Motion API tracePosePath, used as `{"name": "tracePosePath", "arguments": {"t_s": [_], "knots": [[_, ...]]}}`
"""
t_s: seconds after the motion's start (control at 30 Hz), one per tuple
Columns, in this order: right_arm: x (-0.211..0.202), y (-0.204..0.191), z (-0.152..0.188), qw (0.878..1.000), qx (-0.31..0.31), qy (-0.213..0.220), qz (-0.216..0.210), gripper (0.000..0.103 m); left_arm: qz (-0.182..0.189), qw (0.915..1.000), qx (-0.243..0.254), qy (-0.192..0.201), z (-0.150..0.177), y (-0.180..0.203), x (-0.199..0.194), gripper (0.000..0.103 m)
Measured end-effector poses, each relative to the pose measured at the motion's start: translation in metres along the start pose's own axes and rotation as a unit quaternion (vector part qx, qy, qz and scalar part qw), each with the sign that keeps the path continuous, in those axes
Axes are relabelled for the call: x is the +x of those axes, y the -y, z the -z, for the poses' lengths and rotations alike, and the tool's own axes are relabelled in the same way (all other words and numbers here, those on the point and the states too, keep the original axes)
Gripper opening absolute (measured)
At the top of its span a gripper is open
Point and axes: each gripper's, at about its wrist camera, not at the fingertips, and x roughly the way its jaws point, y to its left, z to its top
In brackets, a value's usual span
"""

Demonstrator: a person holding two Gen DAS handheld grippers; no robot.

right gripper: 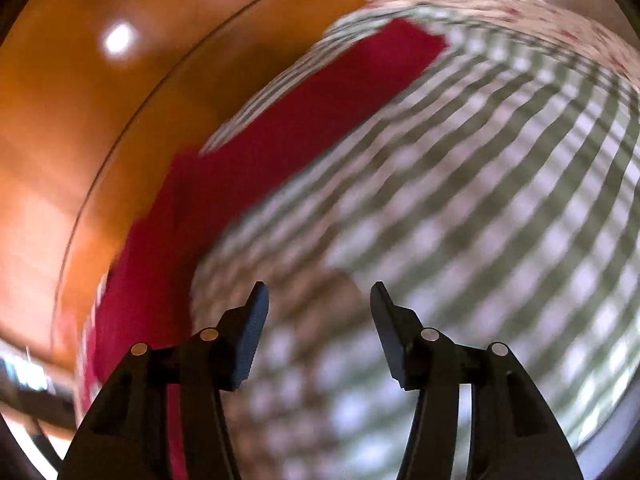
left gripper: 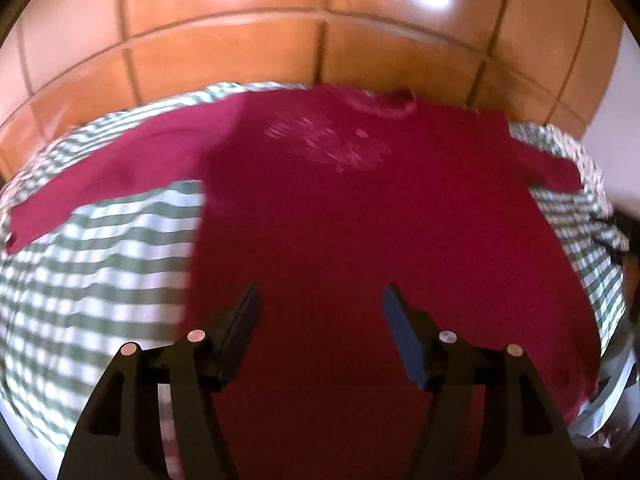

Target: Fold small clothes

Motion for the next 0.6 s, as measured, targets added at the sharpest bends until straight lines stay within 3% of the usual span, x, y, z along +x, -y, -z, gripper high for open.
{"name": "tracePosePath", "arguments": {"t_s": [0.17, 0.47, 0.53, 0.6], "knots": [[0.024, 0.038, -0.072, 0.994, 0.095, 0.050, 0.029, 0.052, -0.005, 0.9988, 0.002, -0.050, 0.003, 0.012, 0.030, 0.066], [0.079, 0.037, -0.144, 0.986, 0.125, 0.082, 0.077, 0.050, -0.021, 0.9983, -0.002, -0.054, -0.003, 0.016, 0.048, 0.074], [0.081, 0.033, -0.149, 0.987, 0.099, 0.078, 0.104, 0.004, -0.018, 0.9983, -0.007, -0.054, 0.000, 0.015, 0.045, 0.075], [0.079, 0.031, -0.147, 0.982, 0.066, 0.080, 0.155, 0.005, -0.016, 0.9984, -0.009, -0.054, 0.001, 0.013, 0.043, 0.075]]}}
